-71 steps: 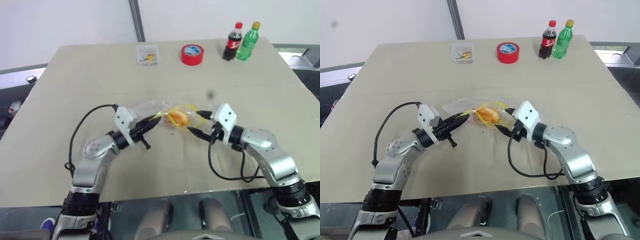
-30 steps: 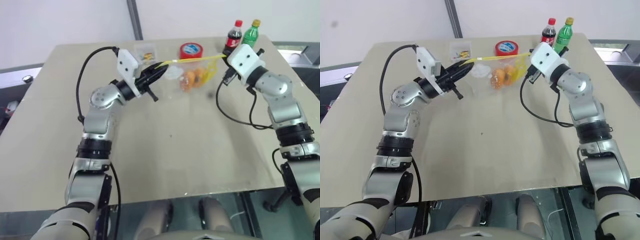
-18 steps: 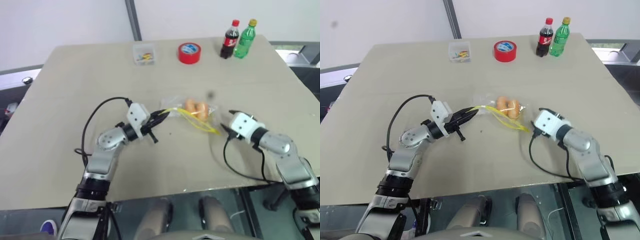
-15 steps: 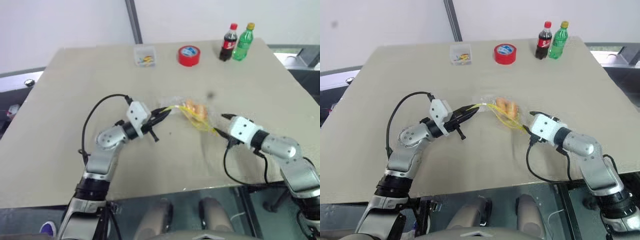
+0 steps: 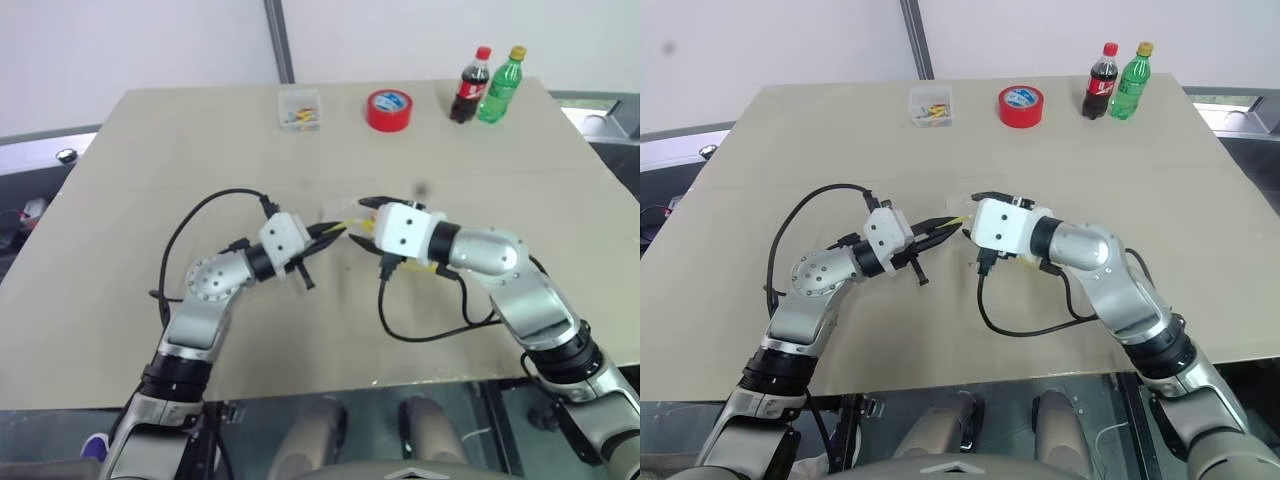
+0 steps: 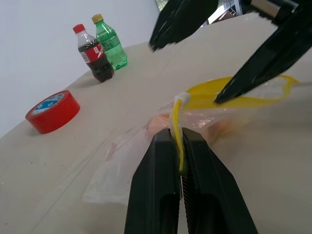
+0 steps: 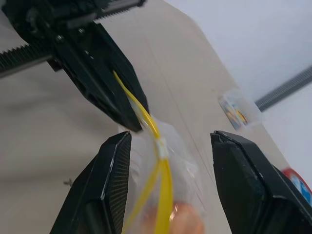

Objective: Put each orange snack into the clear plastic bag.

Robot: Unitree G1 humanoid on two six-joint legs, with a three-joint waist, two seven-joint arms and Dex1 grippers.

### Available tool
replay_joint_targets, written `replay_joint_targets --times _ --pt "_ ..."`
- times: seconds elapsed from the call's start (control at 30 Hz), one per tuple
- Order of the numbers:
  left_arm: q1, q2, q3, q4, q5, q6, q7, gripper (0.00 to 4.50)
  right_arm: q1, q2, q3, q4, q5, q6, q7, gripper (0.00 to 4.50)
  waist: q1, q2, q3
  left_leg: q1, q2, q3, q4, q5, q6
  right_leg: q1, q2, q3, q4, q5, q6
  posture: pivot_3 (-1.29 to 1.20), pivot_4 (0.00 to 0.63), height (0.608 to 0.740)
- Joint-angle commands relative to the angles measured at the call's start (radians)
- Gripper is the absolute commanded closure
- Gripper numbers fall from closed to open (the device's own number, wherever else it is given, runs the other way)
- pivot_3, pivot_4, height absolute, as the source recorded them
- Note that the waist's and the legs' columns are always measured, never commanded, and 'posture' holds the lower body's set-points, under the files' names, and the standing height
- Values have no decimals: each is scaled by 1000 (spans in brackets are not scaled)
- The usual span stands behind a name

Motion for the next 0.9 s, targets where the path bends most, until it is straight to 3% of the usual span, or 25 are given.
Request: replay_joint_targets --times 0.03,0.43,0.57,0.9 --pt "3 10 -1 -33 10 -42 -4 4500 -22 8 0 8 -13 -31 6 3217 0 0 0 0 0 0 0 0 0 0 0 0 0 0 0 0 150 713" --pt "22 21 -1 -28 26 -92 -4 4500 -29 13 -11 44 -23 -47 24 3217 -2 0 0 0 0 0 -1 0 0 -1 0 1 0 0 0 0 150 713" --pt "24 22 1 -18 25 -101 -5 4500 -27 11 -12 40 -23 -44 30 4465 -3 0 0 0 0 0 -1 0 0 -1 0 1 0 0 0 0 150 713" --pt "24 13 18 9 3 -102 2 4500 -22 18 -26 20 -17 -17 24 4465 -3 0 0 0 0 0 -1 0 0 -1 0 1 0 0 0 0 150 713"
